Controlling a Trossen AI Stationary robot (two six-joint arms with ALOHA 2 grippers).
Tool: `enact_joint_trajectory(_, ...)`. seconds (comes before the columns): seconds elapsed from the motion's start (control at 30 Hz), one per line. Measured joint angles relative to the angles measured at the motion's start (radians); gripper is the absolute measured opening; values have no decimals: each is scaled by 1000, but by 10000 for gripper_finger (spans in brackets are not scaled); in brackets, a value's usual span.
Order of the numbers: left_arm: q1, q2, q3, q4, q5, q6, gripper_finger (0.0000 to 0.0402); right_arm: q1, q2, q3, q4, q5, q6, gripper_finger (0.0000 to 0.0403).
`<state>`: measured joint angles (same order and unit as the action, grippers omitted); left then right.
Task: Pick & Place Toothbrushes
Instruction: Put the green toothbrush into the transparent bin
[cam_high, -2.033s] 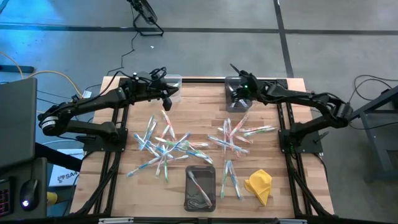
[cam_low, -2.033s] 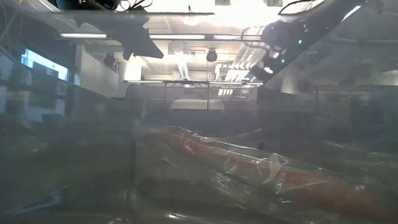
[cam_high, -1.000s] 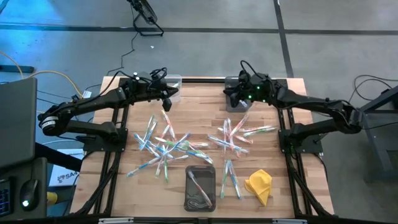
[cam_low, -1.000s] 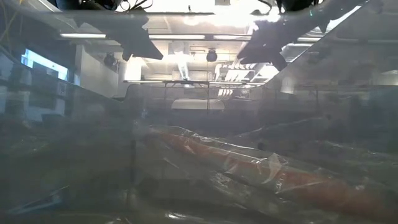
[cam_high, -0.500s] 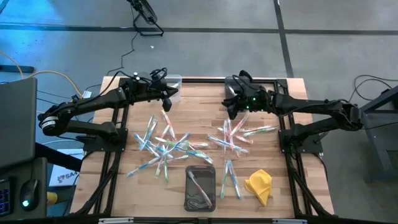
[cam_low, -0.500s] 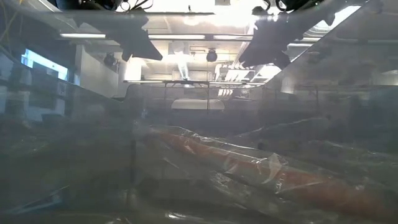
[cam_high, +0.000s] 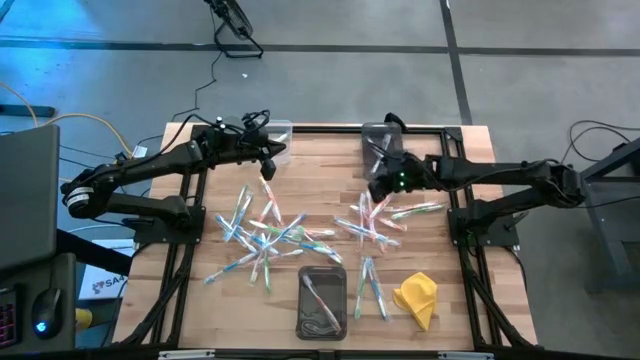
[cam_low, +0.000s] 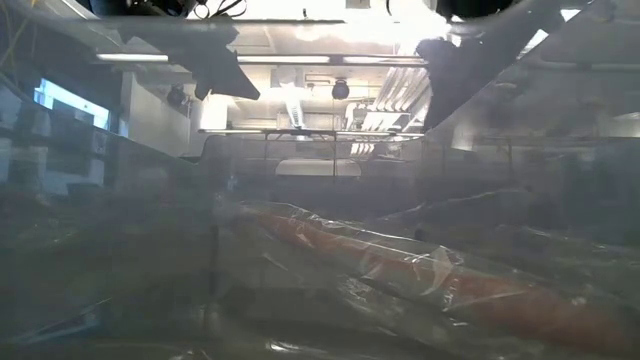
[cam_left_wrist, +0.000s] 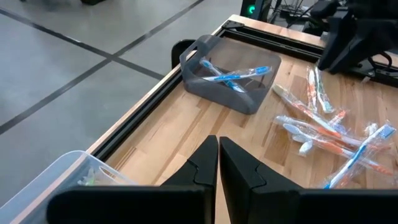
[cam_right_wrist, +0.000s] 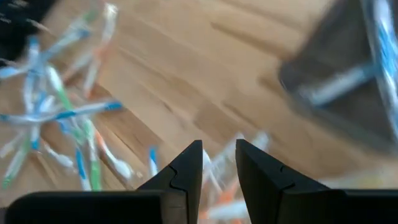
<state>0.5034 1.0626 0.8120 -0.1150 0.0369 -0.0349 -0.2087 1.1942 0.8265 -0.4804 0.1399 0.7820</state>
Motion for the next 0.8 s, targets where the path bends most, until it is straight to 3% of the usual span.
enact_joint_trajectory(0.3,0,0,0,0,0,4,15,40,0,0,-321,-8,320,89)
enact_joint_trajectory(0.47,0,0,0,0,0,4,15,65,0,0,-456,-9,361,89)
enact_joint_trajectory(0.8,0,0,0,0,0,4,15,131,1,0,-507,-88,-66,89)
